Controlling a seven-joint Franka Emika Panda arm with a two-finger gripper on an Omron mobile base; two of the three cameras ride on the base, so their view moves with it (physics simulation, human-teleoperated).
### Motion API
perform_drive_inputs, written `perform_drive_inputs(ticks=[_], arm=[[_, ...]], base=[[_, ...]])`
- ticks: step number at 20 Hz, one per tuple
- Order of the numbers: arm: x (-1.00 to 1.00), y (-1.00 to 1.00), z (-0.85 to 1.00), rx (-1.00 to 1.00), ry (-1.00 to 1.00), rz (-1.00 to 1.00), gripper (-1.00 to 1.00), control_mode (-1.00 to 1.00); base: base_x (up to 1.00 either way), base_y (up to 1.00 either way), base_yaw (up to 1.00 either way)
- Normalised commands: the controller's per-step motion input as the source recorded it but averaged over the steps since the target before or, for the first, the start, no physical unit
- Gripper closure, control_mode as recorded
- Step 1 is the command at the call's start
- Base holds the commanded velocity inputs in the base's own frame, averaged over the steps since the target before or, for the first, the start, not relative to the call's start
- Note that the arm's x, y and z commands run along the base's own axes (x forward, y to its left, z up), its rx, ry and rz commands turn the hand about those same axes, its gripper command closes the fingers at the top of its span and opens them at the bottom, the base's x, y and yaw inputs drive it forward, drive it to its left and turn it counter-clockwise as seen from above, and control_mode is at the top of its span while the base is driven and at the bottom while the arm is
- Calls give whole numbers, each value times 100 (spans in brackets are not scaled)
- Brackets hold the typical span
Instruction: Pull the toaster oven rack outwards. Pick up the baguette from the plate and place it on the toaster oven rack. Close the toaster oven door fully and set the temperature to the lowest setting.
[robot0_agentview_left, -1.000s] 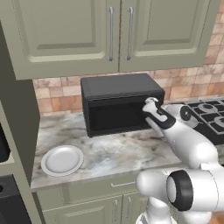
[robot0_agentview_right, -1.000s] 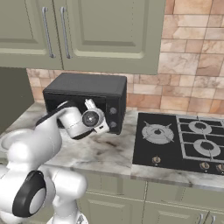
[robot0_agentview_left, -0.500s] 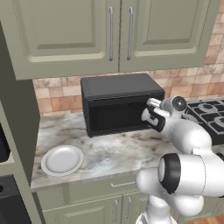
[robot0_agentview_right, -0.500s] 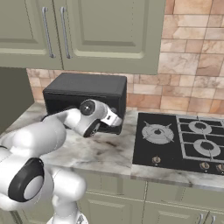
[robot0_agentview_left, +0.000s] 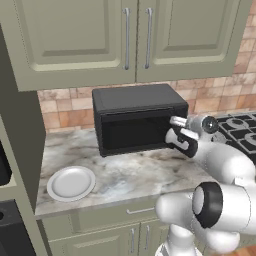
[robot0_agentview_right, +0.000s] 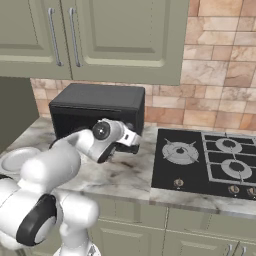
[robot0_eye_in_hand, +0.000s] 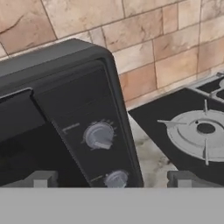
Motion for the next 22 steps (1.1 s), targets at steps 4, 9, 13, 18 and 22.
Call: perform_drive_inputs(ticks=[4, 9, 13, 18, 22], arm=[[-37, -15, 0, 0, -3, 37, -100, -100], [-2, -26, -4, -1, -12, 29, -100, -100], [0, -2, 0, 0, -8, 12, -100, -100], [0, 0, 0, 0, -3, 5, -100, -100], [7, 0, 0, 0, -2, 1, -100, -100]], base=[[0, 0, 0], [0, 0, 0], [0, 0, 0], [0, 0, 0], [0, 0, 0]])
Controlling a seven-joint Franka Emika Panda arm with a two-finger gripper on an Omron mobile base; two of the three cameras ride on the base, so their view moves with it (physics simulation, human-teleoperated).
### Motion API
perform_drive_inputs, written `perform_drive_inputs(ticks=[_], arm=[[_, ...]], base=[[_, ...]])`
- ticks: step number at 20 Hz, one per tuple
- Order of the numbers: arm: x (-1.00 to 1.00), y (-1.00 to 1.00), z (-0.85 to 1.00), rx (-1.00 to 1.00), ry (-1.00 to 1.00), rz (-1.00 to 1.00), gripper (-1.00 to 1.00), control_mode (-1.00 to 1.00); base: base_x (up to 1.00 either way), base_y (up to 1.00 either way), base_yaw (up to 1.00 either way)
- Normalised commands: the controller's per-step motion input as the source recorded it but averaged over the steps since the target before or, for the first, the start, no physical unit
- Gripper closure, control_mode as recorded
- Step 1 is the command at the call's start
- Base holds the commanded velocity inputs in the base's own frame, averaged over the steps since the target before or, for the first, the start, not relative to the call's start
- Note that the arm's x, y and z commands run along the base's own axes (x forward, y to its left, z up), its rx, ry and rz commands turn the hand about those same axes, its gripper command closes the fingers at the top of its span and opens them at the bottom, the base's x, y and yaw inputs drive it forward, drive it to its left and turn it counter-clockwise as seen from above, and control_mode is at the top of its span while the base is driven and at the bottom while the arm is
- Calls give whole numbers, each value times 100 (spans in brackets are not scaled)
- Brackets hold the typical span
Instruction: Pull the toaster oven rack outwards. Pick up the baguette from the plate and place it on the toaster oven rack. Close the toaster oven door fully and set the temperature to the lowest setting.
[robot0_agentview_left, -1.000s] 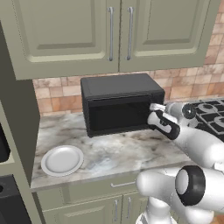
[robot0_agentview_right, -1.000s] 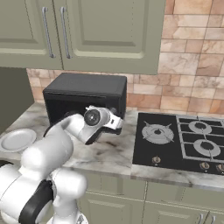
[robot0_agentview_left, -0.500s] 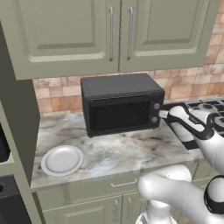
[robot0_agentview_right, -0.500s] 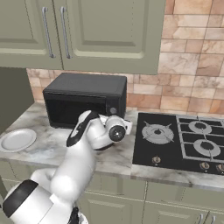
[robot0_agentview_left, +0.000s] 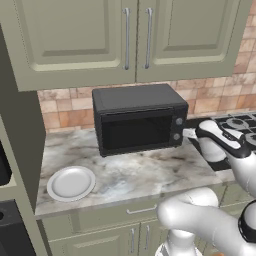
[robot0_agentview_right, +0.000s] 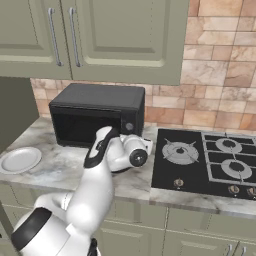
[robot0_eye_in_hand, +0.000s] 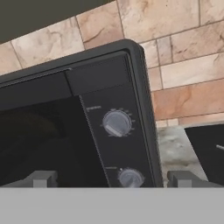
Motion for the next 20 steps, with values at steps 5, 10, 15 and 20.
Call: perform_drive_inputs(ticks=[5, 10, 15, 20], arm=[[5, 0, 0, 0, -3, 0, -100, -100], [13, 0, 0, -1, -4, 1, -100, -100], [17, -1, 0, 0, 0, 0, -100, -100], [15, -1, 0, 0, -1, 0, -100, -100]], base=[[0, 0, 0], [0, 0, 0], [0, 0, 0], [0, 0, 0]])
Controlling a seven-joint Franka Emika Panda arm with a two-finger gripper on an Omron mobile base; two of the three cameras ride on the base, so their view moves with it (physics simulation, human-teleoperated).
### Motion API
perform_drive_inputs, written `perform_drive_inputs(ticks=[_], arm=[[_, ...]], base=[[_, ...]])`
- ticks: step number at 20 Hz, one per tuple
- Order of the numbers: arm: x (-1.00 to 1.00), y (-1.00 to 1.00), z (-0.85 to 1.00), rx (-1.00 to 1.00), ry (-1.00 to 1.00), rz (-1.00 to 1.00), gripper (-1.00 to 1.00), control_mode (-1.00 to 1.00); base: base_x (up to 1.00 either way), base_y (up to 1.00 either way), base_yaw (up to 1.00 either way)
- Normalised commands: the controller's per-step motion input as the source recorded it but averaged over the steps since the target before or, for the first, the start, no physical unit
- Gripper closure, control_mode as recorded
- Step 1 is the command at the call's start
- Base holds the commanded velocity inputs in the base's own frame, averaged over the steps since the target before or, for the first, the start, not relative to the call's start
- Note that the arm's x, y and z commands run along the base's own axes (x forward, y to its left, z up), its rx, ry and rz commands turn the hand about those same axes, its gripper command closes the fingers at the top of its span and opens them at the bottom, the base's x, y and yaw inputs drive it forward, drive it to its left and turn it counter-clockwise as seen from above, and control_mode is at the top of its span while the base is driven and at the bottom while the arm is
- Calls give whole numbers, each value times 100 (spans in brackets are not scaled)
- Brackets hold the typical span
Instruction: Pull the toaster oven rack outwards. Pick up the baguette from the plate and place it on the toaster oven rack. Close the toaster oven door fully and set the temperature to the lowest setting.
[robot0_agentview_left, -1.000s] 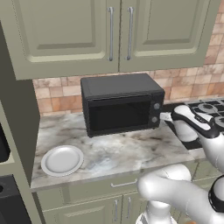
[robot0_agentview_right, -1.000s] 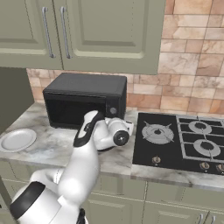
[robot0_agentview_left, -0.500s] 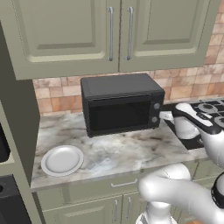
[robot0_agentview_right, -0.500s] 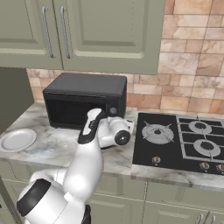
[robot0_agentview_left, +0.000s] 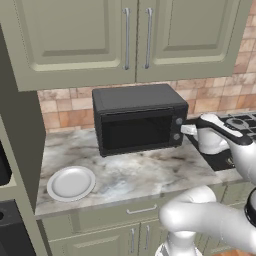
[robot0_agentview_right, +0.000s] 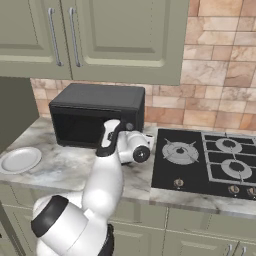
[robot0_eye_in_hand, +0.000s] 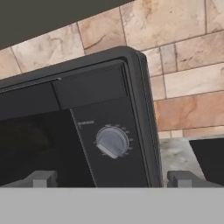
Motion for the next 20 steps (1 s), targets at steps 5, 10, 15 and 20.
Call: perform_drive_inputs(ticks=[5, 10, 15, 20], arm=[[0, 0, 0, 0, -6, 0, -100, -100], [1, 0, -1, 0, -4, 0, -100, -100], [0, 0, -3, -1, -1, 0, -100, -100], [3, 0, -1, -1, 0, 0, -100, -100]], base=[[0, 0, 0], [0, 0, 0], [0, 0, 0], [0, 0, 0]])
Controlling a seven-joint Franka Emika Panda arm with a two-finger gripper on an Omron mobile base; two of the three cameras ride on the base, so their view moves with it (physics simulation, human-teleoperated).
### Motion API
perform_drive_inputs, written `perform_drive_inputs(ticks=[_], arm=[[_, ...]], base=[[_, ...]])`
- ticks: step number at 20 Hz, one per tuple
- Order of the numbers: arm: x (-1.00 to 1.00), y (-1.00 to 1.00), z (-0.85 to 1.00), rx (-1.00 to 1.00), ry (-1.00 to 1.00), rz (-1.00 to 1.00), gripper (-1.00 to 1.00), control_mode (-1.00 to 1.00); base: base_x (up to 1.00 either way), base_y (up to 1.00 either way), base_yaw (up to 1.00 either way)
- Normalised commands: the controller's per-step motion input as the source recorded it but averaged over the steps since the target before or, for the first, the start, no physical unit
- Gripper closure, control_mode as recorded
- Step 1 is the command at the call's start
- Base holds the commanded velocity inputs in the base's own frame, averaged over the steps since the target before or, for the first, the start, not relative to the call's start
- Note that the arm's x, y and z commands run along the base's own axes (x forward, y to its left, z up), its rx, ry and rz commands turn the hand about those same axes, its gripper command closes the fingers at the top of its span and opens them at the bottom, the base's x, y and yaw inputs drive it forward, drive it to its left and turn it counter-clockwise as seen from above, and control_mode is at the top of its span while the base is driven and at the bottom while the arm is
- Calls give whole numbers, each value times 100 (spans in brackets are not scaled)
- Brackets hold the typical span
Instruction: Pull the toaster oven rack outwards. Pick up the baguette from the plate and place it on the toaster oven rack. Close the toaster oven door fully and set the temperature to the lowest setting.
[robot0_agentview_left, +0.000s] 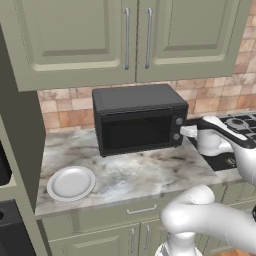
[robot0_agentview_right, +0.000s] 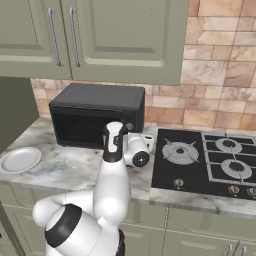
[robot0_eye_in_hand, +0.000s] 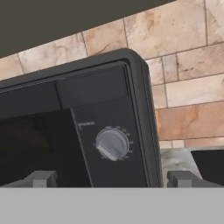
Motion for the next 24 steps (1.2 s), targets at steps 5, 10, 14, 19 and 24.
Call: perform_drive_inputs(ticks=[5, 10, 14, 19, 24], arm=[[6, 0, 0, -1, 0, 0, -100, -100], [11, 0, 0, -2, 0, 0, -100, -100], [17, 0, -1, -1, 0, 0, -100, -100], [8, 0, 0, 0, 0, 0, -100, -100], [4, 0, -1, -1, 0, 0, -100, -100]], base=[[0, 0, 0], [0, 0, 0], [0, 0, 0], [0, 0, 0], [0, 0, 0]])
